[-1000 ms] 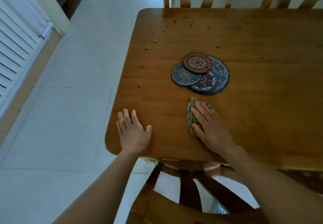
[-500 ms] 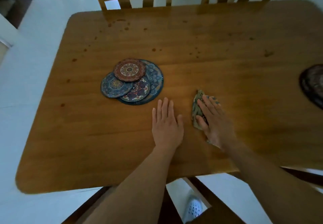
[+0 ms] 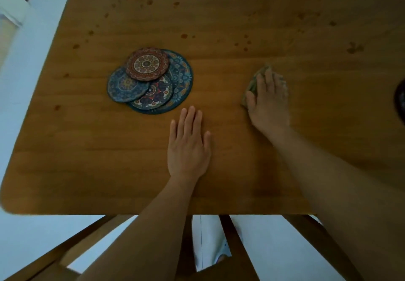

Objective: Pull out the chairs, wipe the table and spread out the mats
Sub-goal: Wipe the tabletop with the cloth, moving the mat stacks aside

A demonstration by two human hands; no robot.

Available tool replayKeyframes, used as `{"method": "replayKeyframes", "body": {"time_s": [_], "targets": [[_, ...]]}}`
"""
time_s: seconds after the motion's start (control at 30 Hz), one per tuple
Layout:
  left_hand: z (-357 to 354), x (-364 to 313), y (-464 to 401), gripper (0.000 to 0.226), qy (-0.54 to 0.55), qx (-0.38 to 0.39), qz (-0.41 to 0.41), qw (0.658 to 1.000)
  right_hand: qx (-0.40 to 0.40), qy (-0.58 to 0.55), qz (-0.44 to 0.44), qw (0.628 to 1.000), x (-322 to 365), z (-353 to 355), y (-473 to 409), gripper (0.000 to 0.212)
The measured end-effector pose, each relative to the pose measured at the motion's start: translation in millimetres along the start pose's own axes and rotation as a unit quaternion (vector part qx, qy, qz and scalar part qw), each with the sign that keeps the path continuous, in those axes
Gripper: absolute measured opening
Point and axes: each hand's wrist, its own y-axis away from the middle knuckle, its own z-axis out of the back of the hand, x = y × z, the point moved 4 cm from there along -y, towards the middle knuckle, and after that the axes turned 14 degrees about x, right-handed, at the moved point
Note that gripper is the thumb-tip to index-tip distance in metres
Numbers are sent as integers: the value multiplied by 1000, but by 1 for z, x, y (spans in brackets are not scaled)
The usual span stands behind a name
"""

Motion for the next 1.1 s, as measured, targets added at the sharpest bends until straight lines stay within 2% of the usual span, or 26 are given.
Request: {"method": "replayKeyframes", "body": {"time_s": [0.13, 0.23, 0.33, 0.43, 0.5, 0.57, 0.7, 0.8, 0.87, 0.97, 1.1], "targets": [[0, 0, -1, 58, 10, -6, -4, 1000, 44, 26, 179, 983, 64, -21, 21, 58], [3, -1, -1, 61, 15, -9, -8, 1000, 79, 50, 281, 955, 50, -31, 58, 57], [4, -1, 1, 64, 17, -12, -8, 1000, 70, 48, 248, 965, -19, -28, 81, 58], [10, -3, -1, 62, 53, -33, 21, 998, 22, -8, 108, 994, -99, -8, 87, 60], [20, -11, -14, 50, 83, -68, 43, 993, -6, -30, 37, 999, -133, 6, 80, 60], [29, -14, -38, 45, 85, -93, 55, 991, -26, -37, -12, 999, -150, 19, 64, 56], [34, 25, -67, 53, 92, -93, 141, 981, -50, -31, -104, 993, -176, 36, 19, 61], [27, 36, -66, 53, 107, -84, 136, 981, -45, -39, -146, 988, -170, 46, -20, 65], [27, 34, -66, 58, 121, -89, 137, 979, -39, -28, -124, 991, -143, 48, -42, 62], [29, 32, -66, 67, 135, -94, 134, 977, -9, 2, -22, 1000, -80, 42, -69, 60], [29, 33, -66, 73, 156, -102, 126, 974, 52, 27, 99, 993, 13, 25, -90, 63]]}}
